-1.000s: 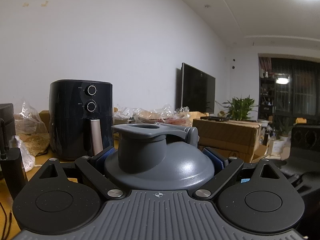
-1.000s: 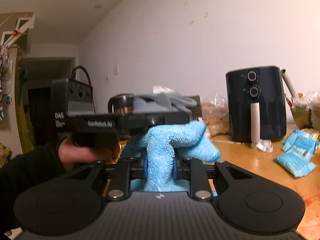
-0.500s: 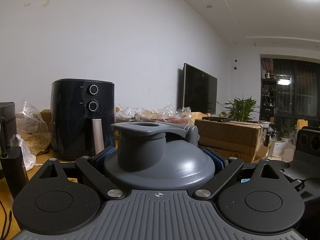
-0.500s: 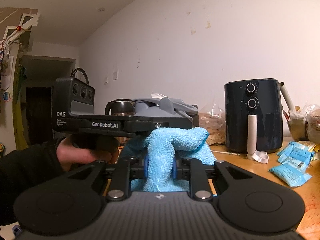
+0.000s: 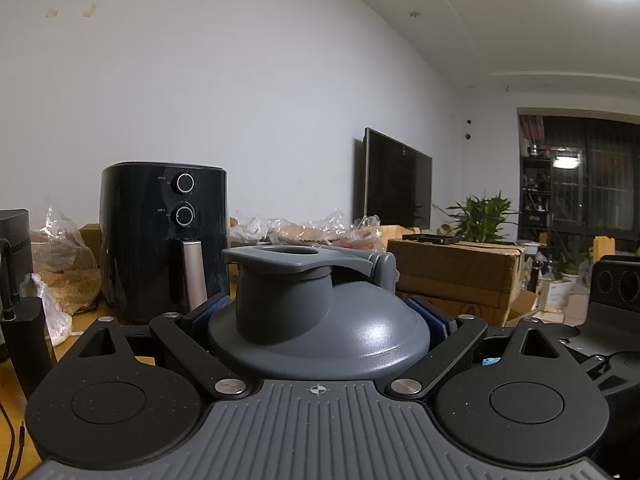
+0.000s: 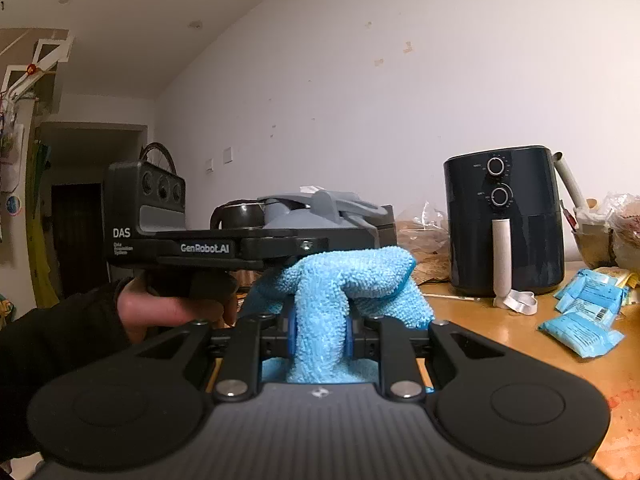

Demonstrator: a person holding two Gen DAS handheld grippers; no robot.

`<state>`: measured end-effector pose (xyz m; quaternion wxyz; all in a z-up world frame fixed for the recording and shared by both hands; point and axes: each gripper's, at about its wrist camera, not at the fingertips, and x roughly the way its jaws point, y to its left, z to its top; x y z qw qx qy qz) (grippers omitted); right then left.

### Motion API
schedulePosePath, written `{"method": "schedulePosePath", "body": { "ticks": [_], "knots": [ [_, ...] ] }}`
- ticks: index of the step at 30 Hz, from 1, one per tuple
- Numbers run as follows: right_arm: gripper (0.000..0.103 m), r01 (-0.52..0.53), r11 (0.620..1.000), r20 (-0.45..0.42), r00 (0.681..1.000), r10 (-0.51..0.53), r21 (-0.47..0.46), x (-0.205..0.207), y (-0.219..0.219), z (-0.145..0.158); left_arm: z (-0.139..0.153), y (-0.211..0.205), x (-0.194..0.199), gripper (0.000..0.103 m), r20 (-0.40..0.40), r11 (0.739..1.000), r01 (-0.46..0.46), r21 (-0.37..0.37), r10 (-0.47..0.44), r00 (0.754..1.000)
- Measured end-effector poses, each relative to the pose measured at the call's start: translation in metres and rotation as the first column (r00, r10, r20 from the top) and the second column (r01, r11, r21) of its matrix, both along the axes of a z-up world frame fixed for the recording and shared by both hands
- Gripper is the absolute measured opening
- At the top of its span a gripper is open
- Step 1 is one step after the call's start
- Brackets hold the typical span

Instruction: Clean container

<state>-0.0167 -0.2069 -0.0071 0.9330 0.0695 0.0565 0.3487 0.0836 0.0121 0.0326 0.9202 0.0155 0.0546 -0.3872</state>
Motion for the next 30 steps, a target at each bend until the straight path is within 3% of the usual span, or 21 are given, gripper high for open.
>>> {"method": "schedulePosePath", "body": {
  "ticks": [10, 16, 30],
  "knots": [
    [0.021, 0.031, 0.999, -0.032, 0.999, -0.031, -0.007, -0.008, -0.014, -0.005, -0.001, -0.003, -0.011, 0.097, 0.066, 0.999, -0.036, 0.015, 0.035, 0.997],
    [0.021, 0.047, 0.999, -0.063, 0.997, -0.047, -0.008, -0.009, -0.020, -0.007, 0.001, -0.008, -0.020, 0.103, 0.095, 0.994, -0.105, 0.031, 0.102, 0.990],
    [0.021, 0.050, 0.999, -0.059, 0.997, -0.051, -0.018, -0.016, -0.029, -0.006, 0.005, -0.014, -0.029, 0.103, 0.040, 0.973, -0.232, 0.011, 0.231, 0.972]
  ]
}}
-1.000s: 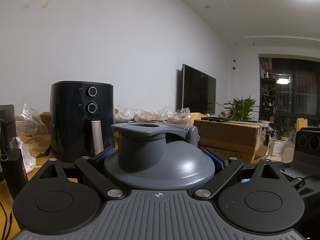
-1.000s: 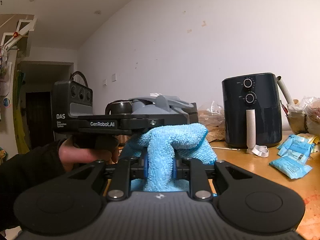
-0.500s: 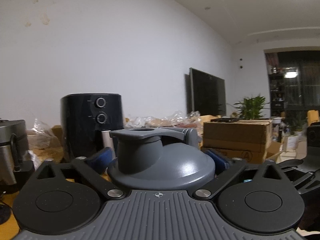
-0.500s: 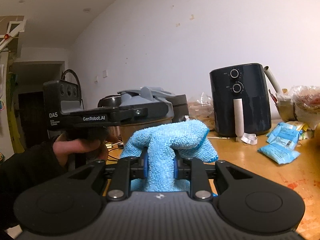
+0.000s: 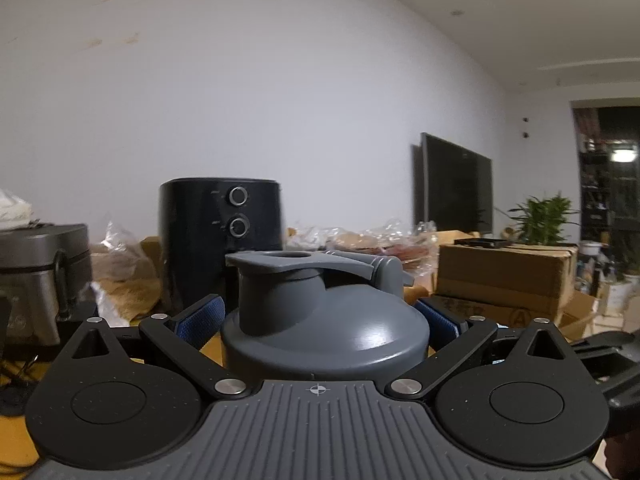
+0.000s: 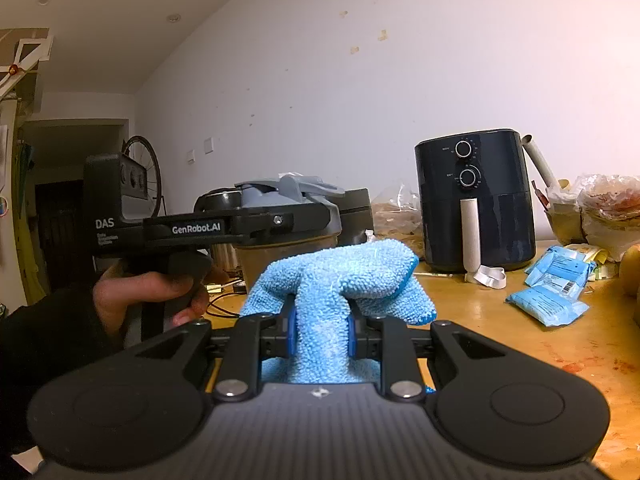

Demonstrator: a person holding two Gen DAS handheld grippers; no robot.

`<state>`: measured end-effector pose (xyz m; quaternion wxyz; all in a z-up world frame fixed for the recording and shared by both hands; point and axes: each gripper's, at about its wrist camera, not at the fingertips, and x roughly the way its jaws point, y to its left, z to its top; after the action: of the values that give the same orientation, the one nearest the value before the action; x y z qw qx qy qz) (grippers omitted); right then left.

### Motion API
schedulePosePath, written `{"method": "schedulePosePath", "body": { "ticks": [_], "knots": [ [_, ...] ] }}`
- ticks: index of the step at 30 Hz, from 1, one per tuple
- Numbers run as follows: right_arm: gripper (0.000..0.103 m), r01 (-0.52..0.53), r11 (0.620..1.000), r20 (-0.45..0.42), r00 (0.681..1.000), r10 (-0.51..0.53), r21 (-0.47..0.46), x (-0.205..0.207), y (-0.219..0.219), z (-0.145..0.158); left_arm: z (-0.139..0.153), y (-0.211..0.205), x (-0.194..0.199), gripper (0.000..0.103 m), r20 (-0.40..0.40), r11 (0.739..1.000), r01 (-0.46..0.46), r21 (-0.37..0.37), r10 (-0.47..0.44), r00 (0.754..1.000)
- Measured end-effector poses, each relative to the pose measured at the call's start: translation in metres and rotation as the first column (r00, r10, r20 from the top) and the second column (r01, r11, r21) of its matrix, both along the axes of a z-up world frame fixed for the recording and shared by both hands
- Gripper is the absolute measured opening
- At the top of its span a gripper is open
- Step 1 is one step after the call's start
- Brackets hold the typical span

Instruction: Clean container

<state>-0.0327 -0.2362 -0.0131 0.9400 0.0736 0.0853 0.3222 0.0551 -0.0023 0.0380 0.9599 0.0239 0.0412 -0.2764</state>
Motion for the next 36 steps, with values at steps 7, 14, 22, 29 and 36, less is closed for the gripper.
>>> {"method": "schedulePosePath", "body": {
  "ticks": [7, 14, 22, 29, 36],
  "knots": [
    [0.021, 0.014, 1.000, 0.001, 1.000, -0.014, 0.000, -0.002, -0.006, 0.001, 0.000, -0.012, -0.007, 0.103, 0.007, 0.993, -0.117, -0.005, 0.117, 0.993],
    [0.021, 0.021, 1.000, 0.002, 1.000, -0.021, -0.004, -0.005, -0.008, 0.002, 0.001, -0.030, -0.012, 0.103, 0.023, 0.967, -0.256, 0.014, 0.256, 0.966],
    [0.021, 0.025, 1.000, -0.001, 1.000, -0.025, -0.007, -0.006, -0.008, 0.001, -0.001, -0.048, -0.018, 0.103, 0.042, 0.920, -0.390, 0.016, 0.390, 0.920],
    [0.021, 0.028, 1.000, -0.005, 1.000, -0.028, -0.008, -0.006, -0.009, 0.001, -0.001, -0.056, -0.013, 0.103, 0.014, 0.885, -0.466, -0.006, 0.466, 0.885],
    [0.021, 0.024, 1.000, -0.009, 1.000, -0.024, -0.008, -0.005, -0.008, 0.000, 0.001, -0.065, -0.016, 0.103, 0.018, 0.865, -0.501, -0.018, 0.501, 0.865]
  ]
}}
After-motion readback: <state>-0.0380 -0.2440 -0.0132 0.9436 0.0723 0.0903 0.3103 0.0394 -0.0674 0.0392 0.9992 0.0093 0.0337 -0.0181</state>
